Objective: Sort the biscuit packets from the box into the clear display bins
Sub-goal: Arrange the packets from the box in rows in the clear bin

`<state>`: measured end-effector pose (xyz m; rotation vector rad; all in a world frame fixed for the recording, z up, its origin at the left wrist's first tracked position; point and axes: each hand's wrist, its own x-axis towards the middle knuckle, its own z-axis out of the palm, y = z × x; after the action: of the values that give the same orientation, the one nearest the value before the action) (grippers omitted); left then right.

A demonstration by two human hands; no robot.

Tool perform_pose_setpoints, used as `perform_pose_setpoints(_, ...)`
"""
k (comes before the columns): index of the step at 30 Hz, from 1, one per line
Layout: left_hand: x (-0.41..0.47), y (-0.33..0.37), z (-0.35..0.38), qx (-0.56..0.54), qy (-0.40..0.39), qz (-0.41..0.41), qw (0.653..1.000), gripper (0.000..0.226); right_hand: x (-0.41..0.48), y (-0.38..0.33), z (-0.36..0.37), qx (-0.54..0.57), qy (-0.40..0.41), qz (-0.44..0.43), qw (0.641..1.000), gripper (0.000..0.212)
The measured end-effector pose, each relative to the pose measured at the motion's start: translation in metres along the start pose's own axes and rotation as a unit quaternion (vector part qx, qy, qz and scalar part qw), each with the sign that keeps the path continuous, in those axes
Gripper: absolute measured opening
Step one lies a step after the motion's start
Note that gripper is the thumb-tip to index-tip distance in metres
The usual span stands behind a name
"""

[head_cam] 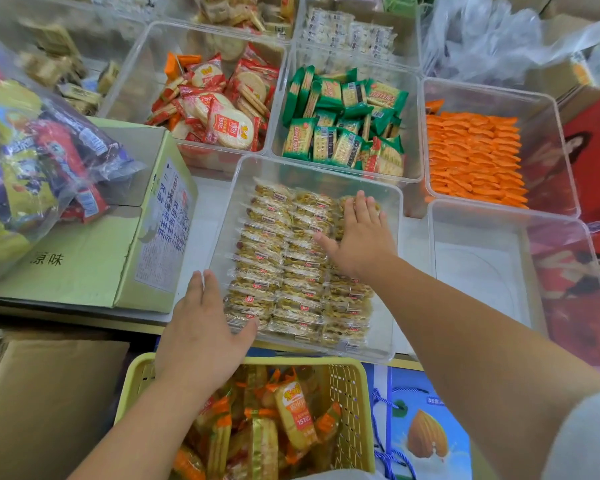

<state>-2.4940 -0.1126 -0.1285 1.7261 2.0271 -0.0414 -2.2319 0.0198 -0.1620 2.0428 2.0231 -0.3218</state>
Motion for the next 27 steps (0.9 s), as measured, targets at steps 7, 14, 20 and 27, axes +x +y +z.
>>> perform_pose_setpoints(7, 0.0, 0.0, 0.002, 0.005, 0.004, -0.001, 1.0, 0.111, 0.003, 0.003, 0.007, 0.011, -0.027, -0.004, 1.0, 0.11)
perform_pose_setpoints(14, 0.0, -0.001, 0.001, 0.005, 0.002, 0.0, 1.0, 0.112, 0.005, 0.004, 0.008, 0.032, -0.026, 0.003, 0.999, 0.108)
perform_pose_setpoints(20, 0.002, -0.002, 0.002, -0.003, 0.007, 0.001, 1.0, 0.112, -0.005, -0.004, 0.027, 0.069, 0.043, 0.057, 0.995, 0.097)
perform_pose_setpoints(27, 0.002, -0.003, 0.002, -0.001, 0.007, 0.008, 1.0, 0.109, 0.005, -0.004, 0.037, 0.048, 0.022, 0.053, 0.997, 0.104)
